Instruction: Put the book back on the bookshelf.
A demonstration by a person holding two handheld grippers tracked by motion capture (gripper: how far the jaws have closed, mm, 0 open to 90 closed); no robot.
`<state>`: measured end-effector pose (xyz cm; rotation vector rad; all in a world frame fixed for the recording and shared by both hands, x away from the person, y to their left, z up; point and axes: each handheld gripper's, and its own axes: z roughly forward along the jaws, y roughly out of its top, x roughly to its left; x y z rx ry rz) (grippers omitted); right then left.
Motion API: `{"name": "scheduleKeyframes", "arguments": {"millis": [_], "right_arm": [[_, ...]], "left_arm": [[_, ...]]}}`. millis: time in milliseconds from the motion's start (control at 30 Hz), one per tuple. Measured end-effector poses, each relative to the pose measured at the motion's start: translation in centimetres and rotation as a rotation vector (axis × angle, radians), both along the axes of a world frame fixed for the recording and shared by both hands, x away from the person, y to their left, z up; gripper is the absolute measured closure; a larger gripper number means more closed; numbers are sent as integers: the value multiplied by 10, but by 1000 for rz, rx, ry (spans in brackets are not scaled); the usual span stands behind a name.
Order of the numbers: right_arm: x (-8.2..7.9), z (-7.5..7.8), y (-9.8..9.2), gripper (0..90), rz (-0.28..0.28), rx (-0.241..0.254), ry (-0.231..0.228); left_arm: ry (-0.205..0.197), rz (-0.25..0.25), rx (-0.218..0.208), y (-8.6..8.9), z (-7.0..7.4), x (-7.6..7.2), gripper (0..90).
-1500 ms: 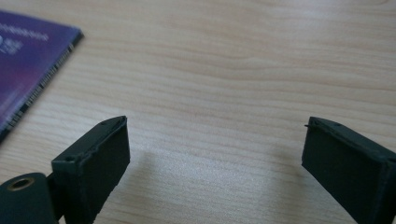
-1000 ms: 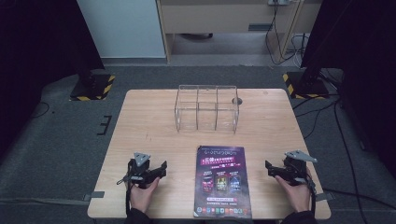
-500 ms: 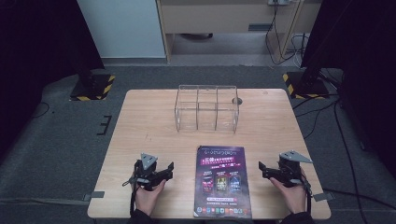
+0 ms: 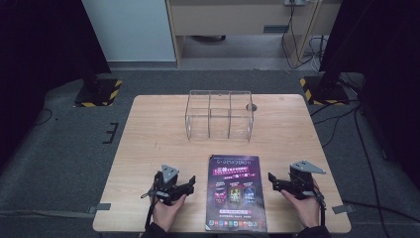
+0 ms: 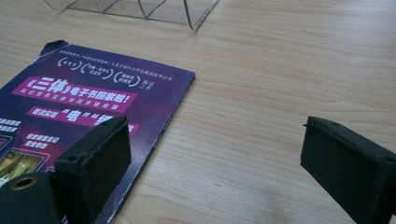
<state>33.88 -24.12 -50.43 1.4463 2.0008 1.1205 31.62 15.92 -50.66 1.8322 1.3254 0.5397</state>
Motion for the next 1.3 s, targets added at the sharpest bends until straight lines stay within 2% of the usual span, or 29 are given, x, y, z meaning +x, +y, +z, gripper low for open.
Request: {"name": "scheduleKeyframes", "arguments": {"millis": [600,867,1200,1300], "right_arm": [[-2,-5,16,114,50,36,19],[-3,-9,24,135,76,37,27],[-4,-16,35,162,118,42,58],[-5,-18,38,168,124,40,55]], "left_arm": [[28,-80,2,-30,-7,-2,269],[42,-108,-5,-42,-9,-4,289],[57,-128,15,-50,-12,-3,324],[64,-136,18,-54,-14,-2,336]]}}
